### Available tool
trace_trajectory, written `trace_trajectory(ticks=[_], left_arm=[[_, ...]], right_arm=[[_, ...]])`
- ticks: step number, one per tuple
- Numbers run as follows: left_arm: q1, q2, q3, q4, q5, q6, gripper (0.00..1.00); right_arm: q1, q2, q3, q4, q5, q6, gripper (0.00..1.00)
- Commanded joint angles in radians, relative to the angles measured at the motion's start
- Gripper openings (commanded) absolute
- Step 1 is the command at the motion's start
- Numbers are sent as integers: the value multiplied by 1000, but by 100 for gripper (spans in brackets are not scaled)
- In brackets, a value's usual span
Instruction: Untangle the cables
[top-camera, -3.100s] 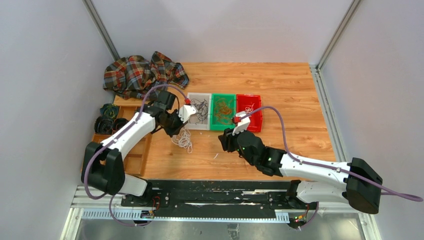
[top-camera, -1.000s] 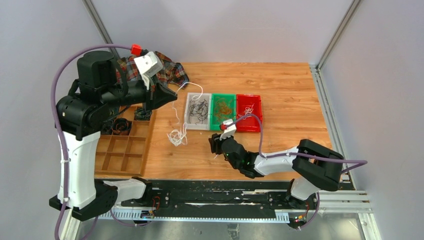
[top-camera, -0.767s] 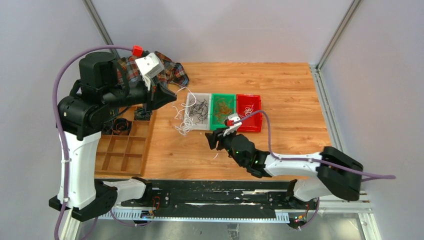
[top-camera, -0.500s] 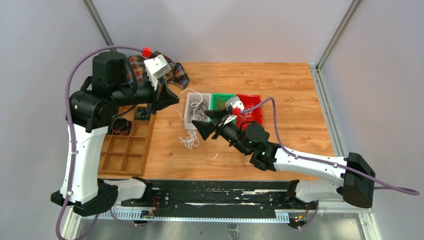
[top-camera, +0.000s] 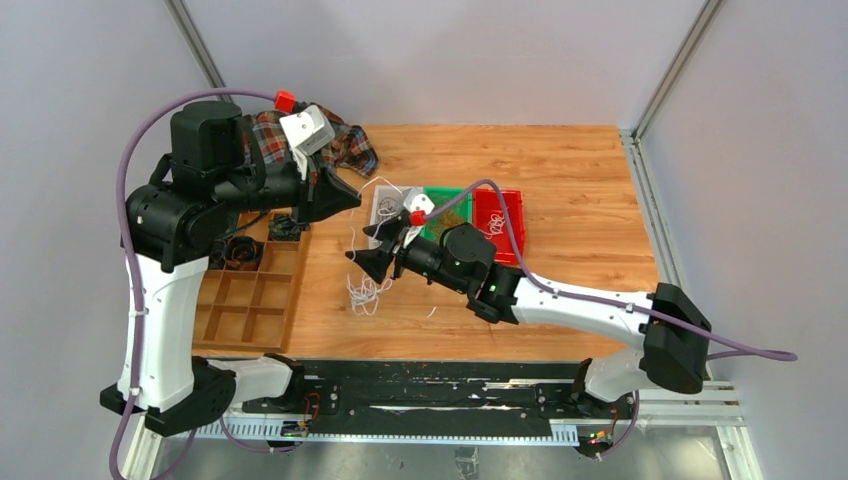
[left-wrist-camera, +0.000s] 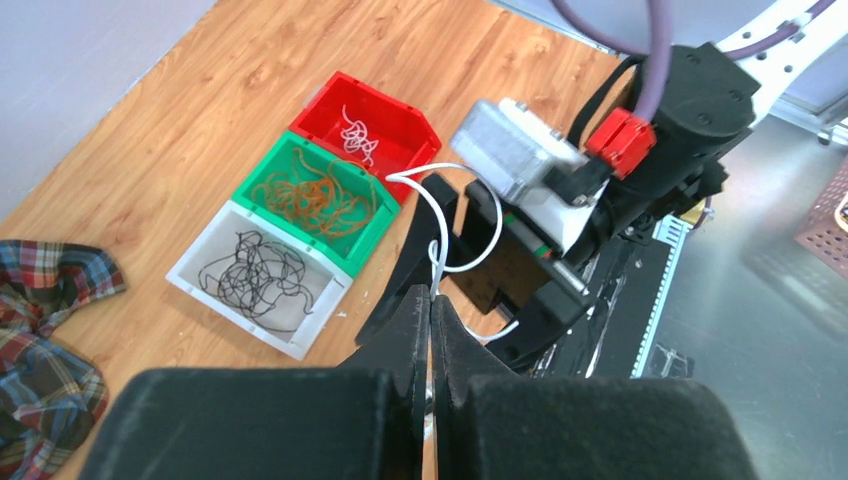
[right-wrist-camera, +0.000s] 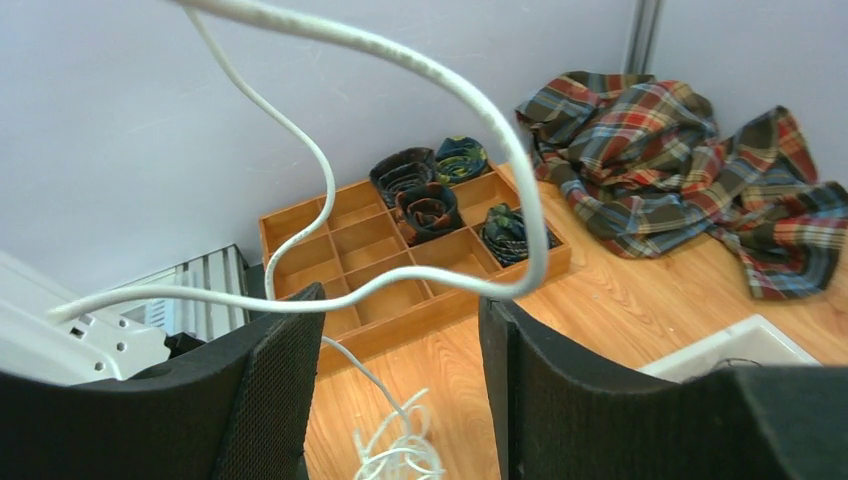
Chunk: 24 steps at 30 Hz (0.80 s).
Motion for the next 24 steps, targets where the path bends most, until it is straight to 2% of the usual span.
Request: trace_trajectory(ticks=[1, 6, 13, 21, 24], left_arm=[[-8, -7, 36, 2, 42, -33, 0], [-9, -16, 55, 2, 38, -28, 0], [-9, -32, 49, 1, 5, 11, 0], [-11, -29, 65, 1, 19, 4, 0], [-12, -26, 69, 2, 19, 2, 0]], right_arm=[[-6, 53, 64, 22, -86, 23, 57], [-26, 94, 66, 38, -111, 84, 53], [-59, 3, -84, 50, 51, 159, 56], [-90, -105, -185, 75, 16, 210, 58], [-90, -139, -199, 109, -50, 201, 61]])
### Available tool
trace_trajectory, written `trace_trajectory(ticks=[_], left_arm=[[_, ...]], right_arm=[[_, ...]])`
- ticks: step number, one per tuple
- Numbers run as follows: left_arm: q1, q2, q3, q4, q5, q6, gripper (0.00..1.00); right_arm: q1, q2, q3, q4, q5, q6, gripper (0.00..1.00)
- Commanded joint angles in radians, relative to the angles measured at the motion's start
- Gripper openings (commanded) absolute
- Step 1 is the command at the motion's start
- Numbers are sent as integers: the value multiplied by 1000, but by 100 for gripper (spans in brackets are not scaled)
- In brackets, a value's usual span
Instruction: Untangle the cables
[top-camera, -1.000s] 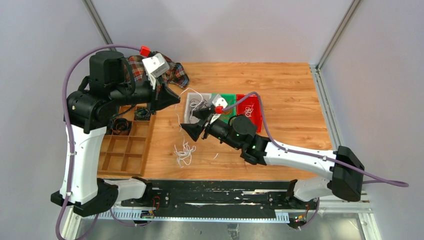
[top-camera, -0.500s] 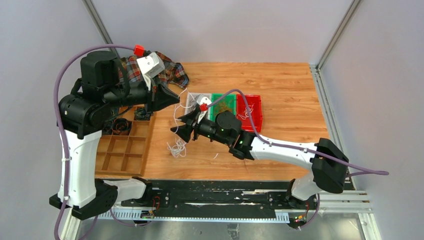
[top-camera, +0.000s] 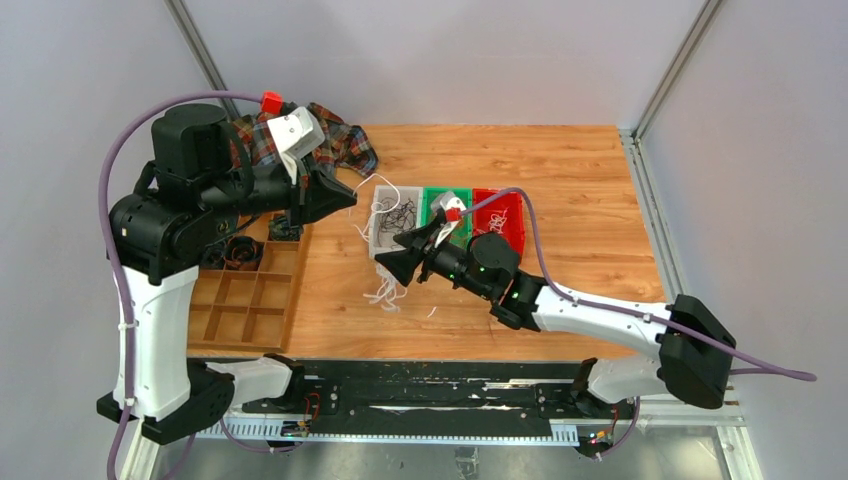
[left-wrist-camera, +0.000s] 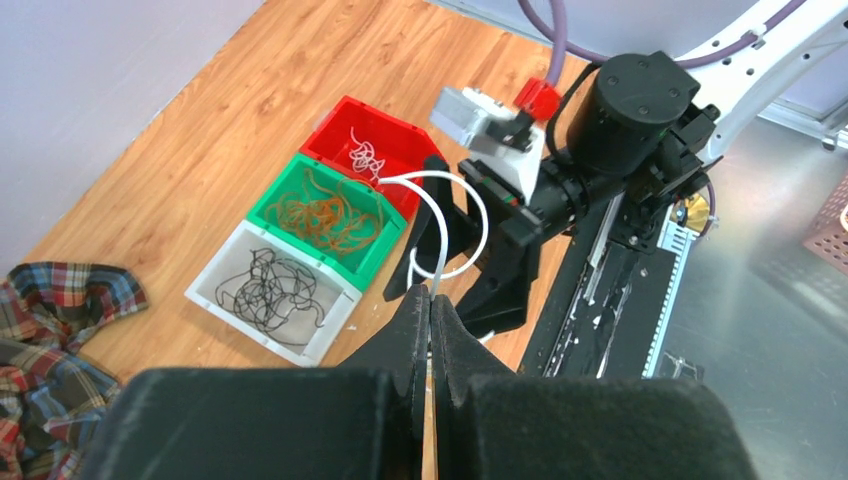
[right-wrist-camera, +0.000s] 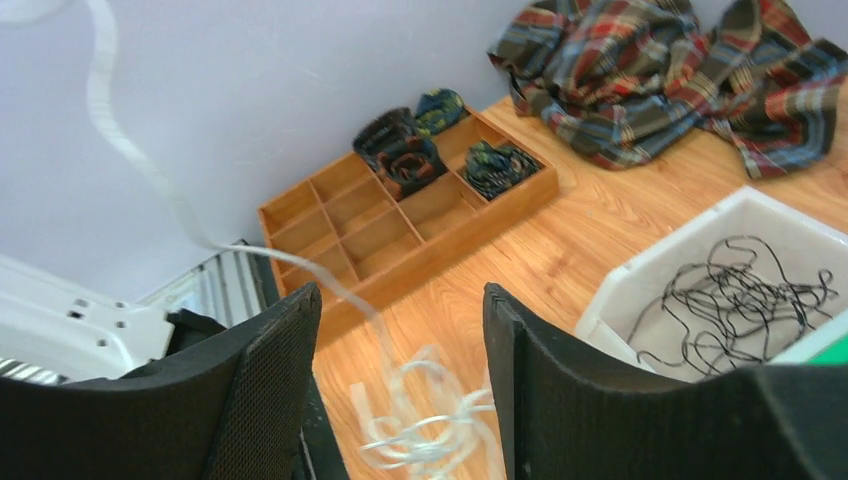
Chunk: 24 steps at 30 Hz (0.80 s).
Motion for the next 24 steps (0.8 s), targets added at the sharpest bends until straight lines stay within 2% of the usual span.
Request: trace_trajectory(ticks=[1, 5, 13, 19, 24], left_arm=[[-12, -5, 32, 3, 12, -2, 1], [-16, 3, 39, 2, 9, -7, 0], [-30, 19, 63, 3, 2, -19, 1], [-30, 20, 73, 4, 6, -22, 1], [-30, 30, 126, 4, 15, -38, 0]], right_arm=[[-5, -67, -17, 99, -87, 11, 62], [-4, -53, 2, 127, -181, -10, 65], [-2, 88, 166, 123, -233, -38, 66], [3, 209, 253, 102, -203, -37, 49], [5, 265, 216, 114, -180, -18, 37]])
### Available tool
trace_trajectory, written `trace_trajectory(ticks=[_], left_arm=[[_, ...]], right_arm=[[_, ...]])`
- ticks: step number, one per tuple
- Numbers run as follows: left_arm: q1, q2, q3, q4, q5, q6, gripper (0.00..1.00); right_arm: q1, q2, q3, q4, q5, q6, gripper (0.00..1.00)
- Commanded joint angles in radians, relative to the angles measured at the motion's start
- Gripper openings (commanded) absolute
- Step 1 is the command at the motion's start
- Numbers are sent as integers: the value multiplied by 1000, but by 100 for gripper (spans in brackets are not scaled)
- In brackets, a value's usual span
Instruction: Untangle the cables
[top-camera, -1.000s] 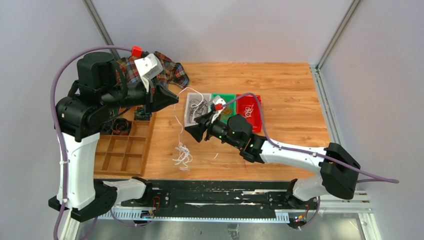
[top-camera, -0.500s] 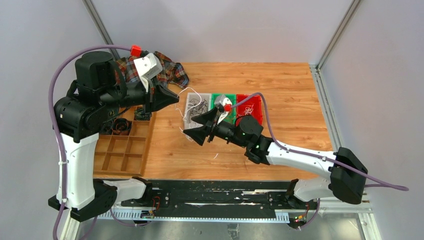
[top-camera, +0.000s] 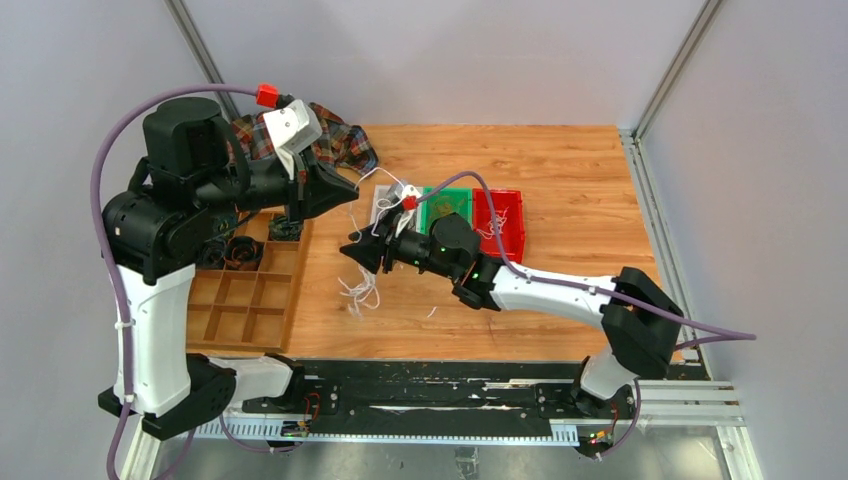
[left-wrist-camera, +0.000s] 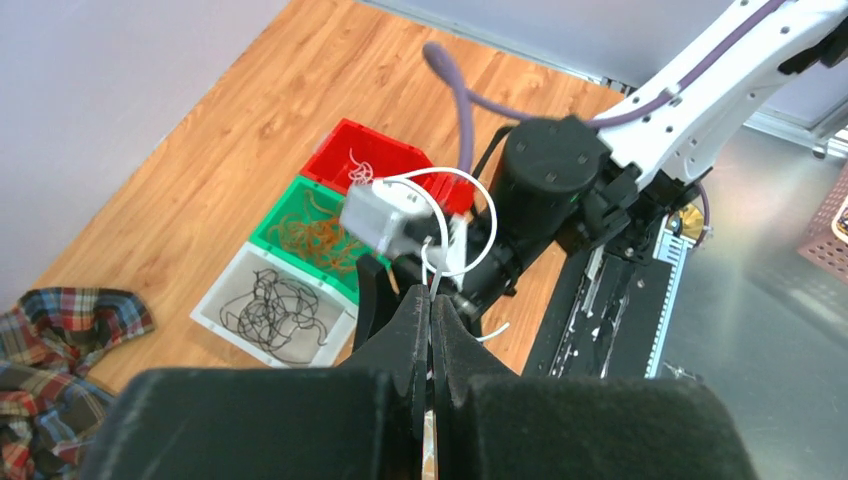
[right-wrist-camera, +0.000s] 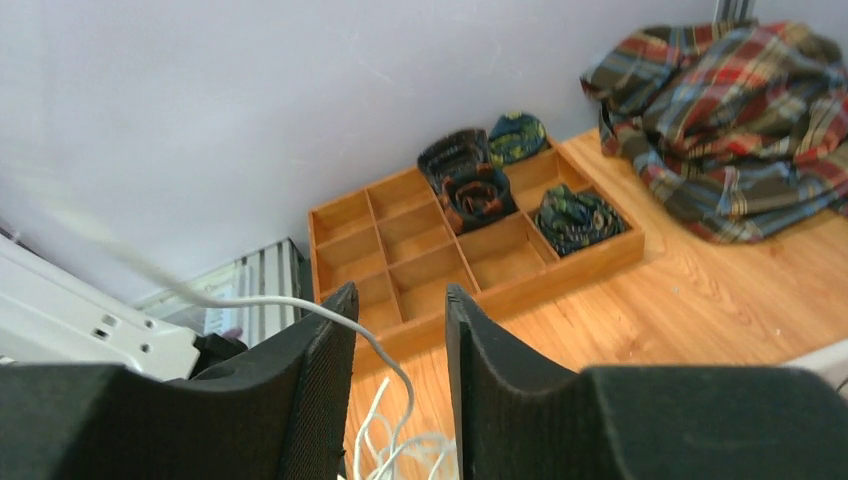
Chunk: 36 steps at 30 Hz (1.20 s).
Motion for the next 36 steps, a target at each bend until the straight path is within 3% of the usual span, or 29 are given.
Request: trace_trajectory(ticks=[1, 13, 24, 36], left_arm=[[-7, 7, 76, 5, 22, -32, 0], [-7, 41, 202, 7, 38, -62, 0], [-6, 76, 414, 18, -139, 39, 0], [-6, -53, 308, 362, -379, 105, 0]], right_arm=[[4, 46, -27, 29, 34, 6, 36], [3, 156, -114, 57, 72, 38, 24], [3, 193, -259, 86, 147, 130, 22], [4, 199, -379, 135, 198, 190, 23]])
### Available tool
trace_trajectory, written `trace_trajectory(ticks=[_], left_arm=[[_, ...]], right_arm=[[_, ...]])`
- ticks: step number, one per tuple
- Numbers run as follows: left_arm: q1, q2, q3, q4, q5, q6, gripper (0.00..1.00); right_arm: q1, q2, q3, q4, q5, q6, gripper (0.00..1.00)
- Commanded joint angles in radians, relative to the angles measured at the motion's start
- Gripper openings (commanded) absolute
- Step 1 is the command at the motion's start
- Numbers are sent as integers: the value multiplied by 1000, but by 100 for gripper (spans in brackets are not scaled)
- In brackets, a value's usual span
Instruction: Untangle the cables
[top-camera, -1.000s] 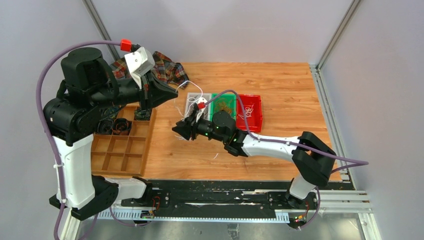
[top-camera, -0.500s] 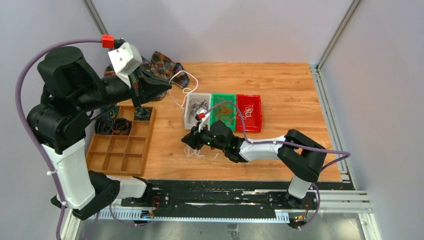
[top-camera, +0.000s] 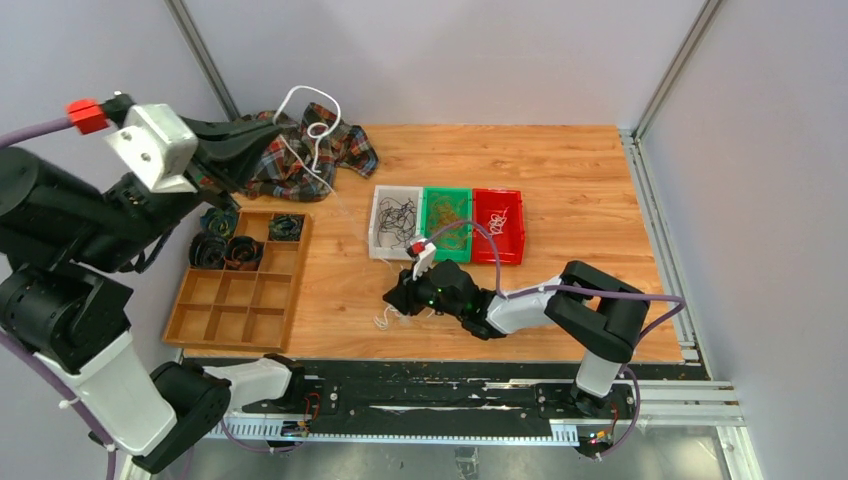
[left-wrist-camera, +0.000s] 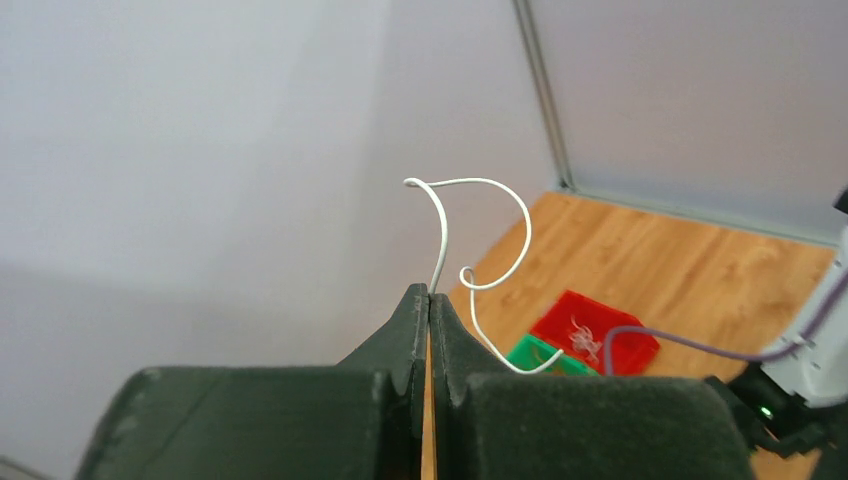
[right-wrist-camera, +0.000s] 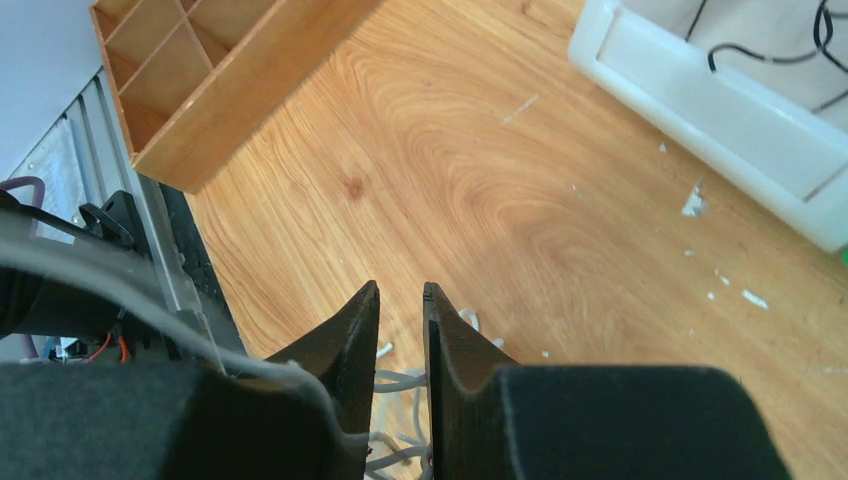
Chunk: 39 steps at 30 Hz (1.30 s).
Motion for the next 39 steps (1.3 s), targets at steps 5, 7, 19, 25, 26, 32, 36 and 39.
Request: trace_trajectory(ticks=[5, 7, 19, 25, 26, 32, 36, 39], left_arm=[[-5, -38, 1, 301, -271, 59, 0], [-6, -40, -2, 360, -344, 80, 0], [-5, -90, -123, 765, -592, 260, 0], [-6, -109, -144, 952, -574, 357, 0], [-5, -107, -144, 982, -570, 375, 1], [-6, -103, -103, 937, -522, 363, 0], [-6, -153, -191, 870, -486, 323, 0], [-6, -179, -245, 791, -452, 275, 0]], right_arm=[[5, 11, -74, 57, 60, 49, 25], [5, 12, -84, 59, 68, 56, 26], [6, 31, -148, 38, 146, 134, 29], [6, 30, -155, 11, 178, 158, 33], [6, 25, -157, 3, 186, 158, 34], [6, -16, -164, -31, 213, 152, 44], [6, -51, -153, -61, 217, 136, 44], [6, -83, -153, -65, 214, 122, 45]])
